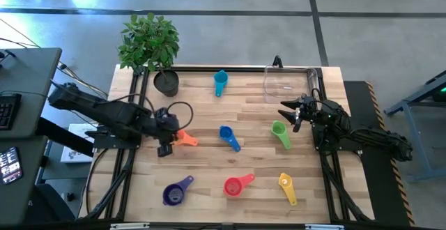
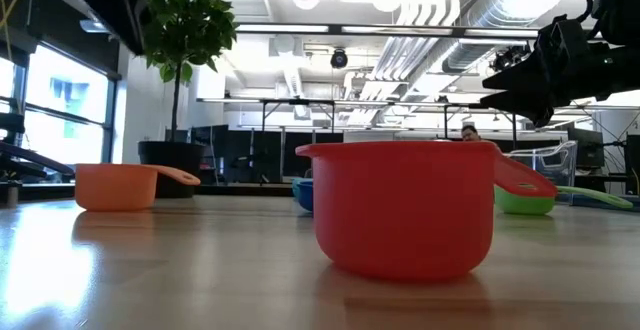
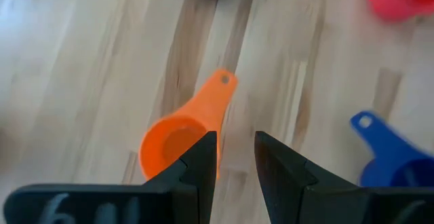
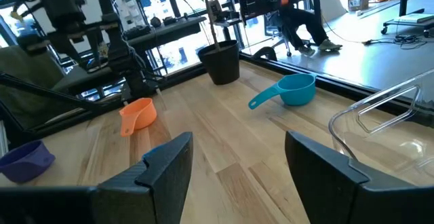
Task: Nest measuring cups in basket
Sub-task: Stack the orange measuring cup on top of the violet measuring cup
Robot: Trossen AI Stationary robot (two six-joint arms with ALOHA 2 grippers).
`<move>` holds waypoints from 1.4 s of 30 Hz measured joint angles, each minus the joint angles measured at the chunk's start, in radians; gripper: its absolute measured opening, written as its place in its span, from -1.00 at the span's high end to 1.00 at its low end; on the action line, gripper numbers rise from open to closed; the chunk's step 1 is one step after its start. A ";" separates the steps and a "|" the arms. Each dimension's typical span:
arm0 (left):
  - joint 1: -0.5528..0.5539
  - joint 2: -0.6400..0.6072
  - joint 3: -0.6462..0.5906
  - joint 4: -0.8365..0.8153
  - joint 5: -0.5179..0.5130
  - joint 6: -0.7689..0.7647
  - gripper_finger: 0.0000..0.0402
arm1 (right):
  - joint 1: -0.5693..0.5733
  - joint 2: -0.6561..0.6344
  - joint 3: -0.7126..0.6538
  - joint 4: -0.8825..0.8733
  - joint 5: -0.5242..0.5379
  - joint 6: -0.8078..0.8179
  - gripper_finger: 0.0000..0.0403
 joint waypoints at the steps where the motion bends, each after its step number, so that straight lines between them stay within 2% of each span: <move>1: 0.000 0.011 0.000 -0.011 0.002 0.000 0.55 | 0.000 0.000 0.000 0.000 0.000 0.000 -0.12; 13: 0.000 0.116 -0.001 -0.046 0.010 0.012 0.55 | 0.000 0.000 0.000 0.000 0.000 0.000 -0.12; 19: 0.005 0.155 -0.001 -0.044 0.050 0.003 0.45 | 0.000 0.000 0.000 0.000 0.000 0.000 -0.12; 24: 0.009 0.172 -0.001 -0.043 0.059 -0.035 0.35 | 0.000 0.000 0.000 0.000 0.000 0.000 -0.12; 32: 0.009 0.172 -0.003 -0.041 0.036 -0.029 0.36 | 0.000 0.000 0.000 0.000 0.000 0.000 -0.12; 42: 0.009 0.172 -0.148 0.069 0.061 -0.049 0.38 | 0.000 0.000 0.000 0.000 0.000 0.000 -0.12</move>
